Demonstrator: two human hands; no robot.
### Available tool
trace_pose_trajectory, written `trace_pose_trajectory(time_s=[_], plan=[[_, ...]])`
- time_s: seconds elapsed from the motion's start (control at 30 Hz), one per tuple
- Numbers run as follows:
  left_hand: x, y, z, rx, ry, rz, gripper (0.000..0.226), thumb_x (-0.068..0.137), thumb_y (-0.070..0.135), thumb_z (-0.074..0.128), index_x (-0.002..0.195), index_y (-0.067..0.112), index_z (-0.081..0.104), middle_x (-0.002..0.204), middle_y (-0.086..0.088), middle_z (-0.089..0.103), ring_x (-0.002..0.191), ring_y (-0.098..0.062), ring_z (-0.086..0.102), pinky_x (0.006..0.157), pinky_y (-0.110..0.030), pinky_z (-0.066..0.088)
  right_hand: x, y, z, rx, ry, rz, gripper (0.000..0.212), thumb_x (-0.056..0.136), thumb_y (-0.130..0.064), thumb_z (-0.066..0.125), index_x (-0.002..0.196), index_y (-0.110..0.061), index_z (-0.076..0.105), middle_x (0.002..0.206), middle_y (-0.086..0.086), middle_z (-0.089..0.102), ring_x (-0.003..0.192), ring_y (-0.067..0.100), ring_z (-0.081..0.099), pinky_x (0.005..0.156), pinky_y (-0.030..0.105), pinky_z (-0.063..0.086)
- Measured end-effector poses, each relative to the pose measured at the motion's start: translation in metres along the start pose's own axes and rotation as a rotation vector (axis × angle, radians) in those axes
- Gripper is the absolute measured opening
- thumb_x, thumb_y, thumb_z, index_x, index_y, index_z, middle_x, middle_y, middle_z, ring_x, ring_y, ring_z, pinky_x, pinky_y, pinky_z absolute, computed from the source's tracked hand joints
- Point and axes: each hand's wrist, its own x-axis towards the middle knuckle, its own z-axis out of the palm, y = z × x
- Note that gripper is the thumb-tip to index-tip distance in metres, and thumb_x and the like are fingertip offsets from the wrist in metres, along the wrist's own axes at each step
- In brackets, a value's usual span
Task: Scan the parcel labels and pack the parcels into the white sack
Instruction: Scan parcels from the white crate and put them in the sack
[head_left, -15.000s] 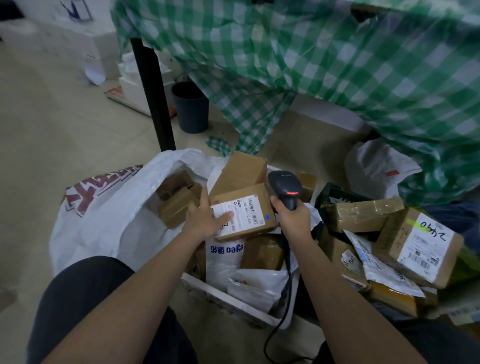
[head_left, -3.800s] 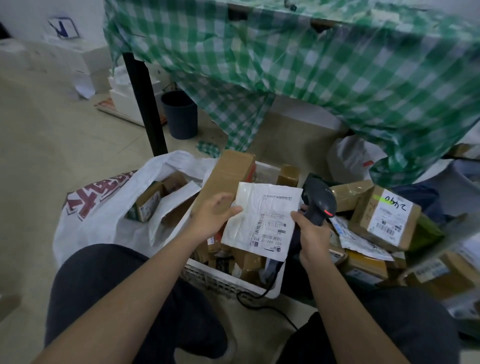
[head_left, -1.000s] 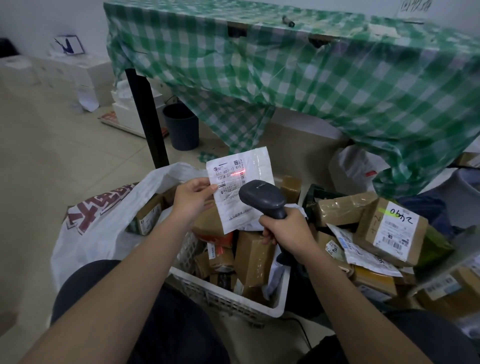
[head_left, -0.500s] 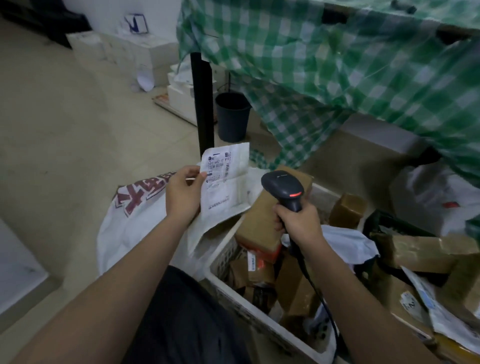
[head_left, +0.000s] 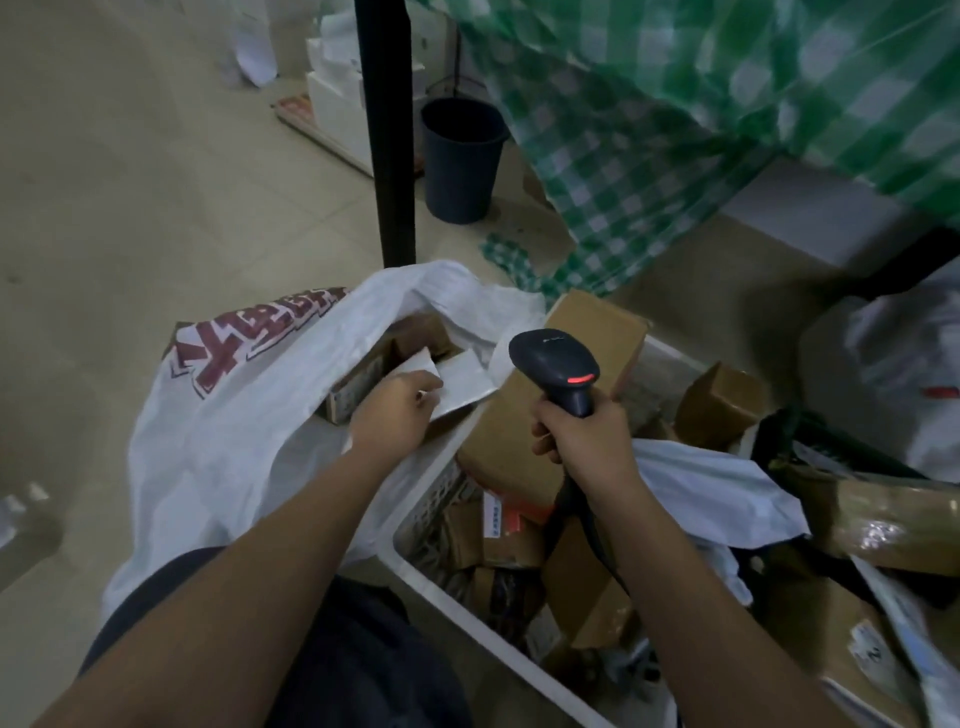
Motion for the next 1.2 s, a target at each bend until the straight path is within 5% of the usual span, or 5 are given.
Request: trace_pose_trajectory(time_s=[0.27,0.4,0.53,1.0,1.2], plan=[[-0.010,0.068,0.026,-0.167,-0.057,0.124,0.023,0.092,0.021,0.061,0.113,0.014,0.068,0.116,-0.003,0.067,0.106,-0.020,0.062,0.093,-0.037,0.049,-0.024,0.019,-0.070,0.054,0.165,0.061,0.015,0.083,-0.010,0.067,0.075,0.001,0.061,0.065,0.018,0.064,0.049,0.016,0.060,0.051,0.028,0.044],[-0.027,0.106,0.055,-0.104,-0.158,0.238,0.029,0.092,0.022,0.063,0.119,0.012,0.065,0.121,-0.003,0.063,0.110,-0.016,0.059,0.087,-0.021,0.042,-0.046,0.037,-0.110,0.071,0.227,0.093,0.005,0.085,-0.011,0.066,0.085,-0.009,0.062,0.067,0.008,0.065,0.050,0.015,0.061,0.048,0.025,0.045],[-0.042,0.137,0.089,-0.093,-0.384,0.355,0.041,0.087,0.033,0.067,0.123,0.015,0.062,0.125,-0.005,0.062,0.113,-0.020,0.058,0.096,-0.036,0.047,-0.063,0.053,-0.145,0.129,0.312,0.117,0.006,0.084,-0.011,0.067,0.081,-0.009,0.062,0.067,0.011,0.066,0.052,0.020,0.062,0.052,0.029,0.044],[-0.070,0.191,0.161,0.784,-0.298,0.705,0.069,0.089,0.038,0.057,0.145,0.016,0.025,0.140,-0.009,0.042,0.124,-0.031,0.044,0.099,-0.043,0.040,-0.070,0.075,-0.200,0.189,0.380,0.107,0.006,0.081,-0.012,0.066,0.078,-0.007,0.063,0.066,0.009,0.067,0.060,0.025,0.067,0.055,0.032,0.048],[-0.057,0.209,0.135,0.297,-0.285,0.528,0.065,0.078,0.037,0.064,0.133,0.013,0.040,0.126,-0.011,0.052,0.112,-0.033,0.052,0.087,-0.044,0.048,-0.072,0.078,-0.213,0.255,0.432,0.084,0.016,0.081,-0.012,0.069,0.066,-0.008,0.064,0.060,0.011,0.065,0.054,0.025,0.064,0.059,0.038,0.049]])
